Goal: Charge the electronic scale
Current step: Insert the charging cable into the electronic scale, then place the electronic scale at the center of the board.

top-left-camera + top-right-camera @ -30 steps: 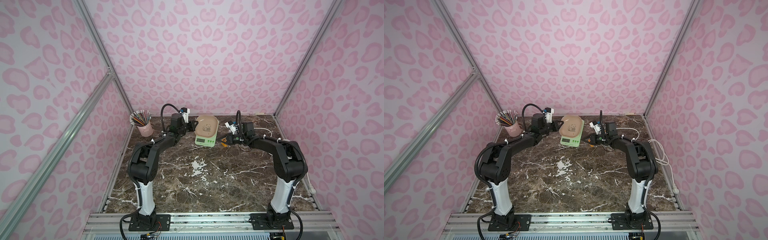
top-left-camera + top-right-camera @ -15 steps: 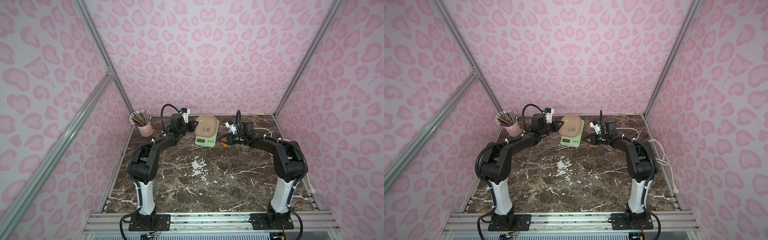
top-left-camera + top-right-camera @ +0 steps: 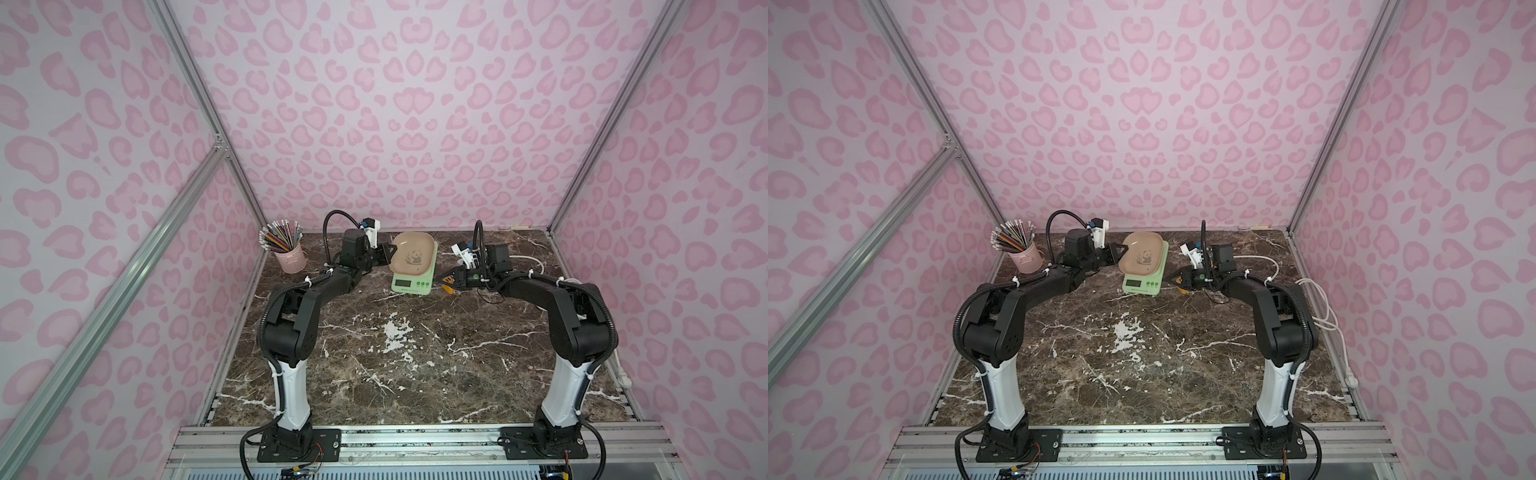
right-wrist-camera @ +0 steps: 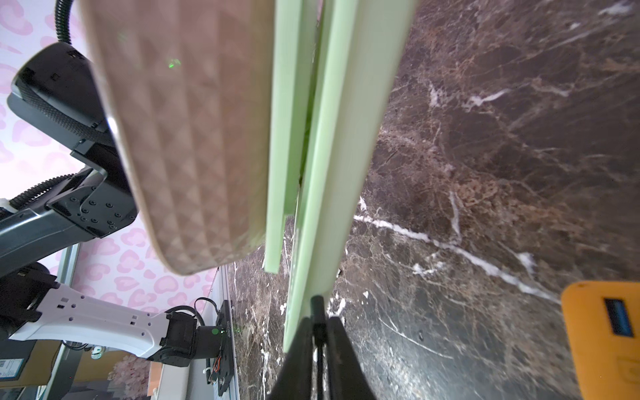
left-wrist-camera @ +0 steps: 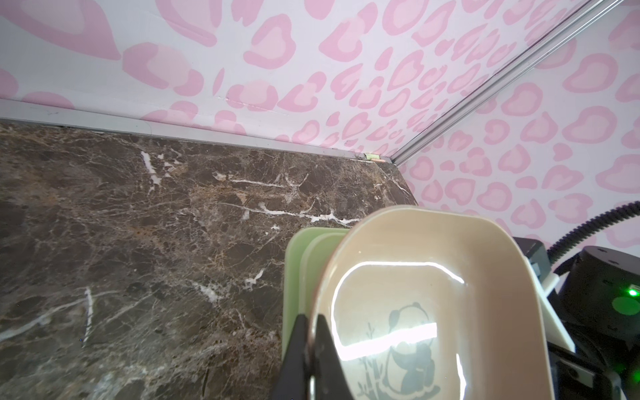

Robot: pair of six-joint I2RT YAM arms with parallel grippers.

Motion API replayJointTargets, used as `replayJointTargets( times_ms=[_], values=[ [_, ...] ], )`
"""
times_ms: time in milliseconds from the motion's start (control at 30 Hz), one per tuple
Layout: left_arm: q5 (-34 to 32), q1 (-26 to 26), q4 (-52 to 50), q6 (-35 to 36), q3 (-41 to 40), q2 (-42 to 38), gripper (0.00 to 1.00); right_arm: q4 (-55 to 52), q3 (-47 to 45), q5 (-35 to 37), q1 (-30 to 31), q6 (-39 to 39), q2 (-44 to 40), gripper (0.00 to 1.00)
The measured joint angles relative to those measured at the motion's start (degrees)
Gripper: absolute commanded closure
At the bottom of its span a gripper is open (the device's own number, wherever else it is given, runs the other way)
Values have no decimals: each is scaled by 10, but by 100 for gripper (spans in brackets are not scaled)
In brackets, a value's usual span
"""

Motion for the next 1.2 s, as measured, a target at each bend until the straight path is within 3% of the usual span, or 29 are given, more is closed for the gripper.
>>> replayJointTargets(
  times_ms=[433, 733, 967, 1200],
  values=[
    [-1, 0, -3, 1, 0, 14, 96, 15, 0, 5, 0, 2, -9, 65],
    [-9, -7, -4, -17, 2, 25, 95, -15, 6, 60, -3, -39, -53, 64],
    [-55, -27, -36, -31, 19, 33, 96, -27, 15, 98, -12, -66, -103, 66],
    [-143, -55, -106, -38, 38, 36, 96, 27, -43, 148, -45, -50, -167, 66]
  ],
)
